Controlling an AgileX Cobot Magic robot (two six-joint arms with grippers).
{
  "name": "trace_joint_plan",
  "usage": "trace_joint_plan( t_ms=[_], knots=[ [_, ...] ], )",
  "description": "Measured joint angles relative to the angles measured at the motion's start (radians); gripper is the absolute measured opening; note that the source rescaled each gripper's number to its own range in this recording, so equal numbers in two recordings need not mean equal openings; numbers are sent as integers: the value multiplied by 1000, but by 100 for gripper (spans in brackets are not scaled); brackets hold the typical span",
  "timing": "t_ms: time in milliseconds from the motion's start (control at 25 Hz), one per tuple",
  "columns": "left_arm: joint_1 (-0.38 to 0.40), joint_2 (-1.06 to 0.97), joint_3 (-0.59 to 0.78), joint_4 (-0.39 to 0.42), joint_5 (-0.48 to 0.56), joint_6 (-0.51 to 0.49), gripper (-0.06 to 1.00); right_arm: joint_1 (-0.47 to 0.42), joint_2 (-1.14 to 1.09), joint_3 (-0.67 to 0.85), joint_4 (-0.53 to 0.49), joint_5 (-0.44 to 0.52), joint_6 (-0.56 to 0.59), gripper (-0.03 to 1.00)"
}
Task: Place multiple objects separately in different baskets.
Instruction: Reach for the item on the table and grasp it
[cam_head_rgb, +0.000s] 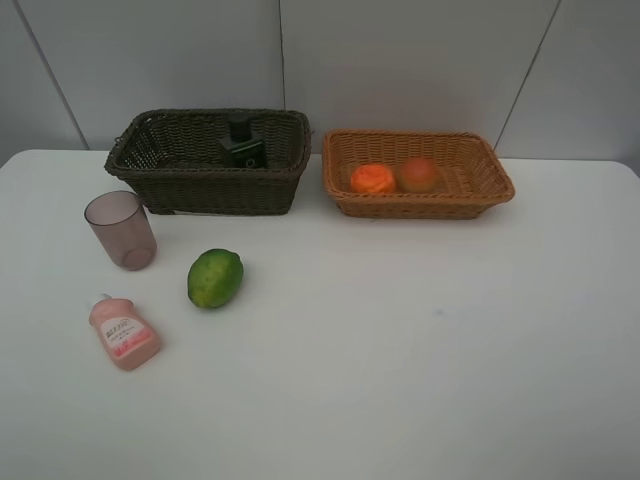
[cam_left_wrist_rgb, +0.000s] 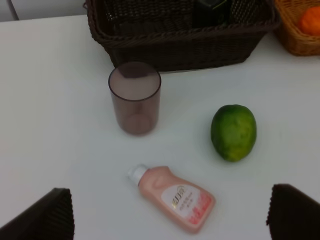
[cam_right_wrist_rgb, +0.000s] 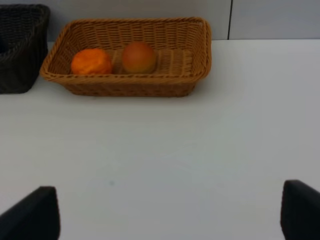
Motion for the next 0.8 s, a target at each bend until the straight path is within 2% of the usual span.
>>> trace_joint_plan(
  t_ms=[200, 320, 440, 560, 800],
  knots=[
    [0, 317, -45, 1, -173, -1, 100, 0, 0, 0, 0, 0, 0, 87],
    [0, 531, -107, 1, -217, -1, 100, 0, 0, 0, 0, 0, 0, 87],
    [-15, 732, -192, 8, -218, -1, 100, 0, 0, 0, 0, 0, 0, 87],
    [-72, 917, -293, 30, -204, 1, 100, 0, 0, 0, 0, 0, 0, 87],
    [-199, 1209, -461, 137, -175, 1, 100, 0, 0, 0, 0, 0, 0, 87]
  ],
)
